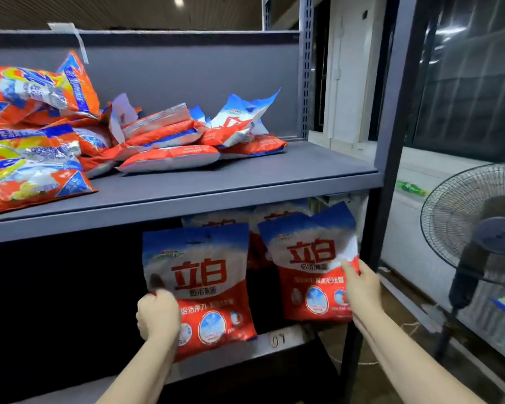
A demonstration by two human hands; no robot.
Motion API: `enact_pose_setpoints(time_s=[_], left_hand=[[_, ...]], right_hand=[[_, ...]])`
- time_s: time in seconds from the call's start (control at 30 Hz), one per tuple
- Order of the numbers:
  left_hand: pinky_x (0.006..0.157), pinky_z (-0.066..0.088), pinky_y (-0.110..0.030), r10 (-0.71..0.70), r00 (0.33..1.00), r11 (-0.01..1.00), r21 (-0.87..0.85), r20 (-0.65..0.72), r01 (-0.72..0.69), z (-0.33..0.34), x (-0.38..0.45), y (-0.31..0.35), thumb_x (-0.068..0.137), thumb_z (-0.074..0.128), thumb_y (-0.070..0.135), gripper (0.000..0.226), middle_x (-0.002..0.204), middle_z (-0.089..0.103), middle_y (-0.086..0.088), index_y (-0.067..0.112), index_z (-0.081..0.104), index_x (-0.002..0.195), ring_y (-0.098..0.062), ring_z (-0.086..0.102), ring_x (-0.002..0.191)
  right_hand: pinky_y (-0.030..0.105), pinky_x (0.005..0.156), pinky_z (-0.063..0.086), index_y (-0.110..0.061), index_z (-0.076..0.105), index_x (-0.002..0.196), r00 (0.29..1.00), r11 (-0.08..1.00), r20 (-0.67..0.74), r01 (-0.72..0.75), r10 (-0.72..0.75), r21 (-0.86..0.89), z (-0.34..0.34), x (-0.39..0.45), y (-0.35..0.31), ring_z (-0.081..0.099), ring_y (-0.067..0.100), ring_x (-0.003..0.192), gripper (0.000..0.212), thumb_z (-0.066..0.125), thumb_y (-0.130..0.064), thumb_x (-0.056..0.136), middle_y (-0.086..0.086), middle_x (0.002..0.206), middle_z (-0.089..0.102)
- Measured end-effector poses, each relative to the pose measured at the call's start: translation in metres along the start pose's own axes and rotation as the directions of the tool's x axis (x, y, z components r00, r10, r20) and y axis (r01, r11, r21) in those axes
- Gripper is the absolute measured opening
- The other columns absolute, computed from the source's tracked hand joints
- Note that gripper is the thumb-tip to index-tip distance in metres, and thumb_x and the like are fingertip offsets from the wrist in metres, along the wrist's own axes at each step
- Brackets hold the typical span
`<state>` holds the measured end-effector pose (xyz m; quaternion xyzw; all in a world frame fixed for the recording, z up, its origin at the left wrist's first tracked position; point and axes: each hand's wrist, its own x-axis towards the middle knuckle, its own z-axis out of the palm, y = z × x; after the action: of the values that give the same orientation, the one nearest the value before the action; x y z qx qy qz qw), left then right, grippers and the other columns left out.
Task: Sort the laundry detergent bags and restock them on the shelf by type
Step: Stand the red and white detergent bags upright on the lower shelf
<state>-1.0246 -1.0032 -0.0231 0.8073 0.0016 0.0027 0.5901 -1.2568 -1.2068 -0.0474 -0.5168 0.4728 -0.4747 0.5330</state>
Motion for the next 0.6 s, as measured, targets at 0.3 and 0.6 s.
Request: enact_pose_setpoints(time_s=[0.3,0.6], left_hand=[[0.080,0.053,-0.049,0.027,0.999,0.983,-0.181,-0.035,-0.033,0.084,0.048,-0.015,0.096,0.033,0.055,0.065,0.100,0.064,-0.031,-0.001,0.060,0.114,-0.043,0.065,0.087],[0.073,0.043,-0.035,-0.044,0.999,0.932,-0.359,-0.002,0.040,0.161,0.104,-0.017,0.100,0.037,0.044,0.054,0.118,0.059,-0.027,0.000,0.053,0.126,-0.042,0.060,0.101]], right_hand=[[0.044,0.079,0.056,-0.012,0.062,0.115,0.997,0.990,0.042,-0.076,0.071,0.121,0.040,0.080,0.020,0.066,0.032,0.089,0.027,0.057,-0.028,0.095,0.014,0.104,0.069],[0.062,0.080,0.052,-0.011,0.064,0.111,0.971,0.960,0.239,-0.076,0.010,0.271,0.077,0.139,0.038,0.069,0.041,0.089,0.025,0.053,-0.027,0.095,0.019,0.099,0.071]])
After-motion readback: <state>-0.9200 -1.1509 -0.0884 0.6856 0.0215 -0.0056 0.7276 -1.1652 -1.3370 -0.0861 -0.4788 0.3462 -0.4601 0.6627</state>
